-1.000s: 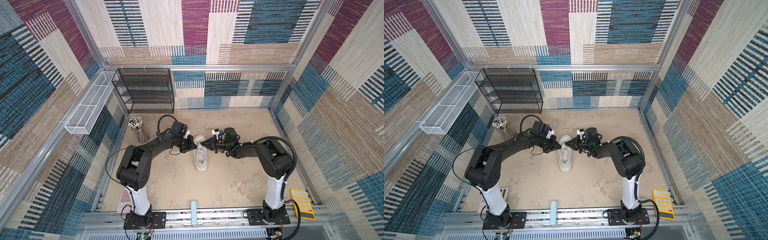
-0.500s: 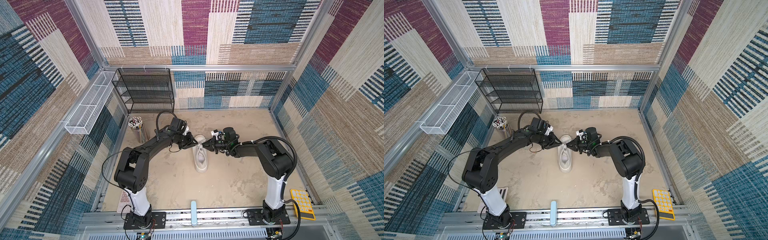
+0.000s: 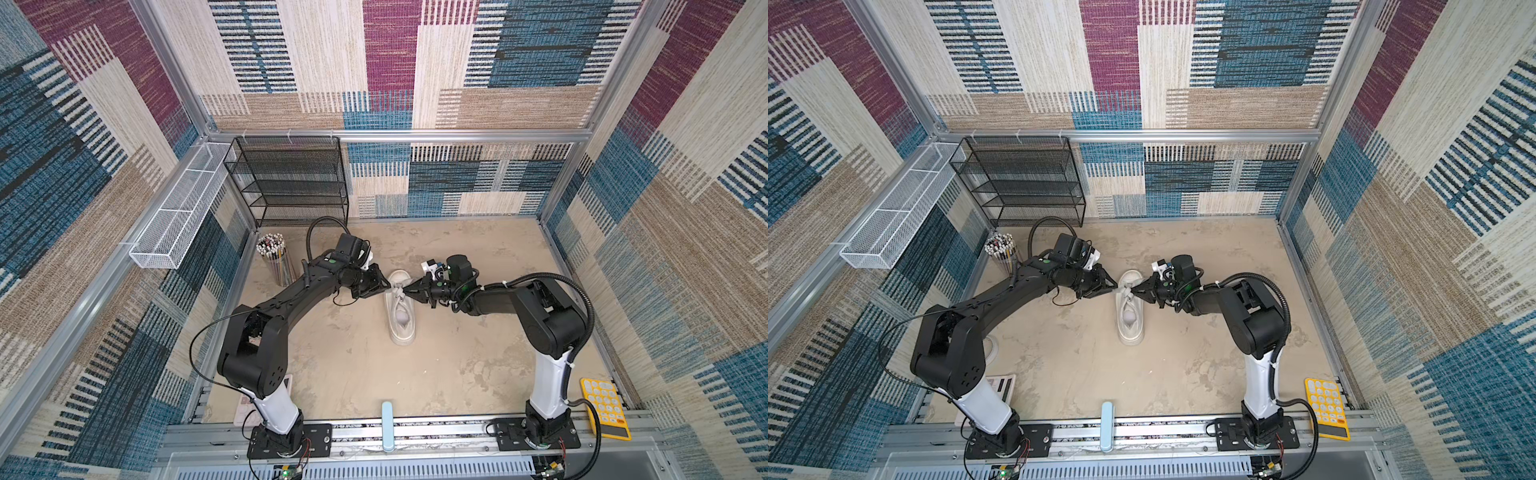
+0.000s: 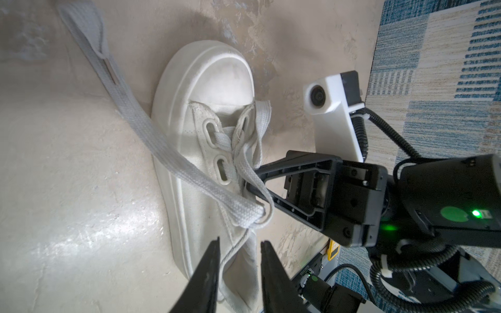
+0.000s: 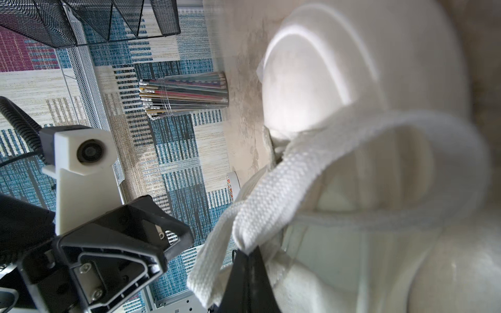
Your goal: Tie the shoes
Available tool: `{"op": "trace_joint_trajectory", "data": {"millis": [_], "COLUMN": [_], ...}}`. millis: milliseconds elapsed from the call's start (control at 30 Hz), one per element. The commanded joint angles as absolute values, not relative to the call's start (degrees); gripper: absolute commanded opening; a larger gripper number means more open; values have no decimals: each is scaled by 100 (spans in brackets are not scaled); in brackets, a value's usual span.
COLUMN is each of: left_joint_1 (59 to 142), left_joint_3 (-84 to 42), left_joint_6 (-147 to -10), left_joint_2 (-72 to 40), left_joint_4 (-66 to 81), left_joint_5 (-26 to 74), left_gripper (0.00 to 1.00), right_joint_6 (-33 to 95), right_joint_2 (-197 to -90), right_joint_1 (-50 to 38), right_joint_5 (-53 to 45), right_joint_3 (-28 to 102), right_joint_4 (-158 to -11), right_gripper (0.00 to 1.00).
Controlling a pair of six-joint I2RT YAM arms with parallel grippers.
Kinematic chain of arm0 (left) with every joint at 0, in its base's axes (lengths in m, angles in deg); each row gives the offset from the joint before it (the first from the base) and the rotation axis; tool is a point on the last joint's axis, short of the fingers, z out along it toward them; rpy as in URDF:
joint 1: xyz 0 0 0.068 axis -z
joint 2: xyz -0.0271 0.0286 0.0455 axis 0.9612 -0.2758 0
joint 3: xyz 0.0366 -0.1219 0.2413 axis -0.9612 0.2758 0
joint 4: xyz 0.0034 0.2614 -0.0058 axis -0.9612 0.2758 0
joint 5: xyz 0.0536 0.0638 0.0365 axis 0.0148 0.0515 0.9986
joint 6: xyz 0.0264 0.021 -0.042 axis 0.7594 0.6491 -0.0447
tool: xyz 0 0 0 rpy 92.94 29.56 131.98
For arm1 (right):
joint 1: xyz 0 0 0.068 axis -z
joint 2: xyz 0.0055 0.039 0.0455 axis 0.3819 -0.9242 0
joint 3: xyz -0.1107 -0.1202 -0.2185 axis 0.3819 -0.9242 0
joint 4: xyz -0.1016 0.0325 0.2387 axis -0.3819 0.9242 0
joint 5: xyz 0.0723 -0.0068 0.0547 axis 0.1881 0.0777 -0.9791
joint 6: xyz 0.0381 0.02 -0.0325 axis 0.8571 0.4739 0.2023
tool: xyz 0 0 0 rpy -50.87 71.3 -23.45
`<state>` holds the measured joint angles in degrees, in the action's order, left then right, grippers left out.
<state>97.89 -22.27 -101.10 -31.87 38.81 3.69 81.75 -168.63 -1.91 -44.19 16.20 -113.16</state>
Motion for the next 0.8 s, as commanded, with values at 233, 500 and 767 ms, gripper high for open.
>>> {"op": "trace_joint_trajectory", "data": {"millis": [233, 500, 767], "left_joint_1": [10130, 10202, 10225], "left_joint_3": [-1996, -1903, -1869], "left_joint_6": [-10201, -10295, -10488], "left_joint_2": [-3212, -3302, -3507], "left_joint_4": [3645, 3471, 3155], "left_joint_5": [-153, -177, -191], "left_gripper": [27, 29, 30], "right_joint_6": [8311, 8311, 8321], "right_joint_2": [-16888, -16871, -16871], "right_joint_1": [-190, -190, -190], "right_joint_5": [-4634, -4636, -4647], "right_joint_3": [1628, 1598, 1598], "right_joint_4": [-11605, -11612, -11626], "right_gripper": [0, 0, 0]}}
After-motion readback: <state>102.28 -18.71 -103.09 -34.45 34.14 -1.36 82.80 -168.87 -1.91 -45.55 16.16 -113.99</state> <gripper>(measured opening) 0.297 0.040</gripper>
